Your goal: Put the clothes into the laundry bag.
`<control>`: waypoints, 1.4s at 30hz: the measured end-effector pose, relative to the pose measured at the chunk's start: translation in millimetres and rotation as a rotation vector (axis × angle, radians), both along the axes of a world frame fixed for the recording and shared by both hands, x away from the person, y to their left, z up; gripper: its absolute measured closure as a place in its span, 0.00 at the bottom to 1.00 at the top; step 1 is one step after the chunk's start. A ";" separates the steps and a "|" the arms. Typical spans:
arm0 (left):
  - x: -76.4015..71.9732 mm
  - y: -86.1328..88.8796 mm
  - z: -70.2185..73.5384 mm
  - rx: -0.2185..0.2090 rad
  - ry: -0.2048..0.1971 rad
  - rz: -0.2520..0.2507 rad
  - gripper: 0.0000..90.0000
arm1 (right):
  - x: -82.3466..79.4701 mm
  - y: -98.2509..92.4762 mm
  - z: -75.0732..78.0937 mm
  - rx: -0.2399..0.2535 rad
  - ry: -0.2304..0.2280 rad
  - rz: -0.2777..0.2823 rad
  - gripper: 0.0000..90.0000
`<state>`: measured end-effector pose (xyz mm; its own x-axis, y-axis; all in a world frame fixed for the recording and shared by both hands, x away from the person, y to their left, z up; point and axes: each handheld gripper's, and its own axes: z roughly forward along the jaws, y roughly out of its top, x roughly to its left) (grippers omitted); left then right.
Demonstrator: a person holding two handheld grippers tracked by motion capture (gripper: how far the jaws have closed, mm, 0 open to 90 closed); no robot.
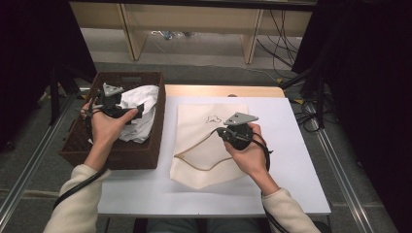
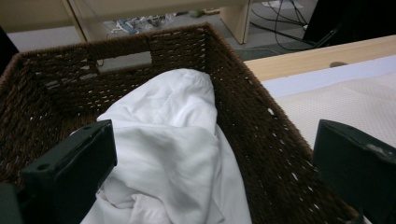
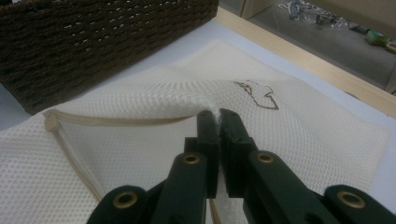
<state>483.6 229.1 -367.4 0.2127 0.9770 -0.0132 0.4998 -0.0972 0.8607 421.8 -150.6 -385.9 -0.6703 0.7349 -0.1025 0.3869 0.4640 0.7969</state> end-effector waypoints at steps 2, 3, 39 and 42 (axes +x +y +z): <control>7.1 2.3 -0.6 0.000 0.015 0.017 0.00 | 0.1 0.1 -0.2 0.003 0.005 -0.003 0.99; 9.9 3.3 -1.0 -0.001 0.017 0.022 0.00 | 0.2 0.1 -0.3 0.002 0.005 -0.002 0.99; 76.4 17.6 -92.7 0.138 0.478 0.131 0.28 | 1.6 0.7 -4.6 -0.001 0.019 0.000 0.99; 75.5 16.7 -89.6 0.147 0.474 0.116 0.43 | 1.8 0.5 -4.8 0.002 0.020 -0.001 0.99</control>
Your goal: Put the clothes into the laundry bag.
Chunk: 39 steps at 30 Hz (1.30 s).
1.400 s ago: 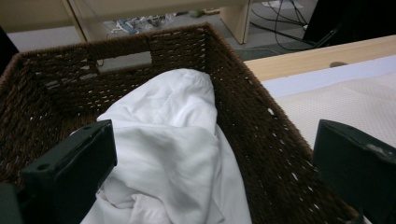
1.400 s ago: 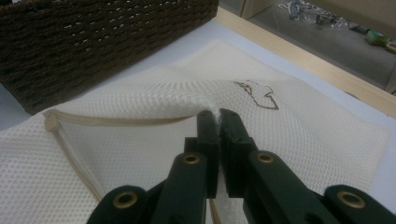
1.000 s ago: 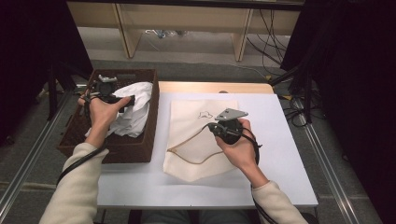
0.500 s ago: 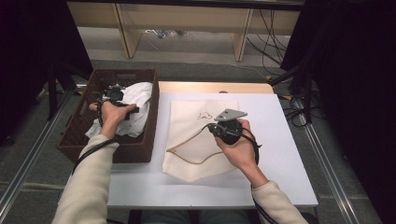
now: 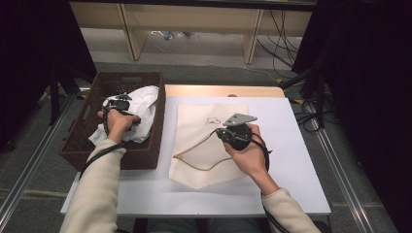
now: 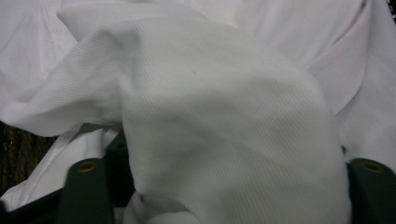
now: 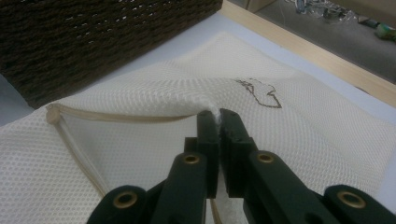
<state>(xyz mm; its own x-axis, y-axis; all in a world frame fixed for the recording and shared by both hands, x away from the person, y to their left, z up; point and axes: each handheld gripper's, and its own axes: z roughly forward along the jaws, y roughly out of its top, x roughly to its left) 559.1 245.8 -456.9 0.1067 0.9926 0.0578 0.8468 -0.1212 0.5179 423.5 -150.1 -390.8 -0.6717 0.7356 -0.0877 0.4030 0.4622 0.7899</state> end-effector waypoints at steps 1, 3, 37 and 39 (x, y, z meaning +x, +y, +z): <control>-0.5 0.0 0.5 0.011 -0.005 -0.007 0.51 | 0.2 0.0 -0.3 -0.001 0.000 -0.001 0.99; -0.9 0.2 1.2 0.018 -0.001 -0.021 0.62 | 0.4 0.0 -0.4 -0.004 0.002 0.005 0.99; -66.0 15.4 80.8 -0.117 -0.552 -0.108 0.83 | -1.4 1.5 -0.3 0.026 0.016 -0.007 0.99; -72.9 15.0 87.7 -0.132 -0.591 -0.123 0.83 | -0.2 1.0 -0.3 0.015 0.002 0.008 0.99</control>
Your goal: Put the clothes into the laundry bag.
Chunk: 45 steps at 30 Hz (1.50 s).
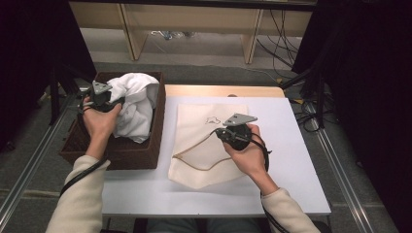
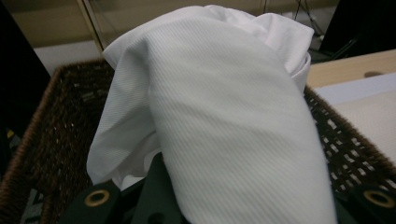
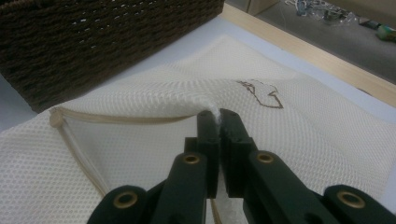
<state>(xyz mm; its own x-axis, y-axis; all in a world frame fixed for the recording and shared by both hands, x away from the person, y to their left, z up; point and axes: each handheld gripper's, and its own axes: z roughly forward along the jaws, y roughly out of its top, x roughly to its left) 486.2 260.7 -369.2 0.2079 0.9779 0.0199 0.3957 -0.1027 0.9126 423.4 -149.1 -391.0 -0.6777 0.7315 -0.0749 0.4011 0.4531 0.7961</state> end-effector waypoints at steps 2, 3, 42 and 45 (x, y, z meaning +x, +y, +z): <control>-6.2 -0.6 5.6 -0.022 -0.027 -0.013 0.83 | -0.2 0.1 0.2 0.005 0.001 -0.004 0.99; -9.3 -0.9 8.4 -0.027 -0.041 -0.017 0.83 | -0.4 0.1 0.3 0.007 0.000 -0.004 0.99; -87.5 -17.2 80.7 -0.029 -0.344 -0.140 0.83 | -1.0 0.2 1.0 0.024 -0.014 -0.002 0.99; -92.4 -17.0 87.3 -0.030 -0.368 -0.141 0.83 | -1.1 0.3 0.8 0.025 -0.012 -0.005 0.99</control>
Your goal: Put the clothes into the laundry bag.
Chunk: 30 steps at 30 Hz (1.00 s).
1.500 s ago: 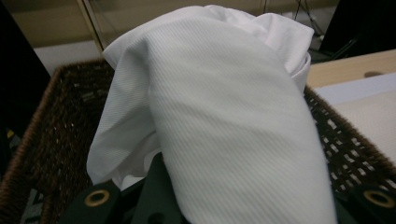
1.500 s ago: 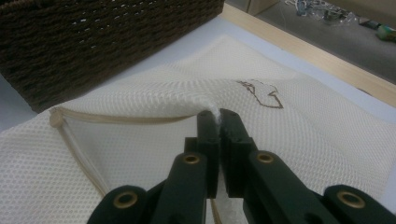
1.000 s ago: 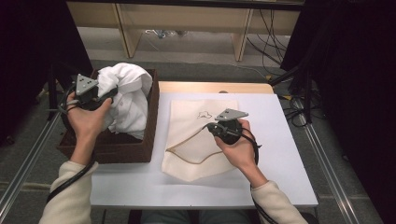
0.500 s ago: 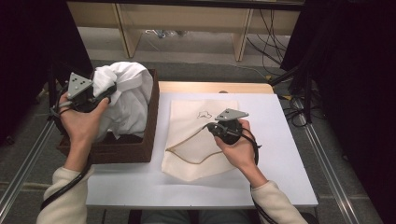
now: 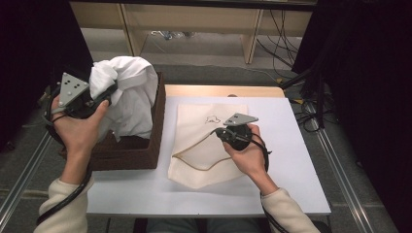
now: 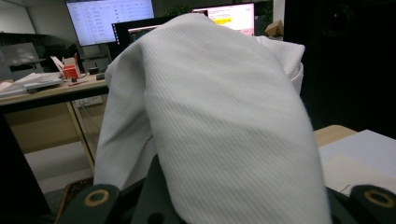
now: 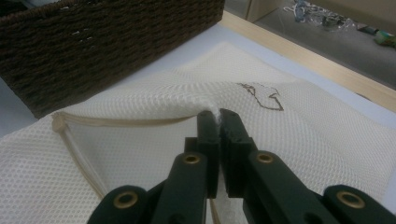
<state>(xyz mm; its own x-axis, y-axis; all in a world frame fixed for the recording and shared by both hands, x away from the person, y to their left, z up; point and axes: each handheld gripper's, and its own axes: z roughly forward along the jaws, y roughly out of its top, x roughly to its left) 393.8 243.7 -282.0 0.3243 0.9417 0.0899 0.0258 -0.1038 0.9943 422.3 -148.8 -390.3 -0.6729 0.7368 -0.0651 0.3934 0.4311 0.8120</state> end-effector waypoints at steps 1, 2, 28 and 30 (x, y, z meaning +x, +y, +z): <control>-1.6 -0.1 1.9 -0.003 -0.009 0.001 0.83 | -1.1 0.5 0.1 0.005 0.010 -0.012 0.99; -3.3 -0.3 3.8 -0.003 -0.018 0.001 0.83 | -0.3 0.1 -0.1 0.006 0.008 -0.009 0.99; -57.8 -8.6 42.5 -0.013 -0.169 -0.083 0.83 | 1.3 -0.4 -1.4 0.000 -0.001 0.001 0.99; -63.0 -11.1 42.8 -0.002 -0.171 -0.091 0.83 | 1.3 -0.6 -1.3 0.000 0.000 -0.001 0.99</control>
<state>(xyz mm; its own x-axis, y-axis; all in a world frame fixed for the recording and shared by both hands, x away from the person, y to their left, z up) 330.8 232.6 -239.2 0.3879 0.9095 0.1496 -0.1530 -0.0965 0.9835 423.6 -149.4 -391.6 -0.6719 0.7378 -0.0652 0.3936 0.4302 0.8124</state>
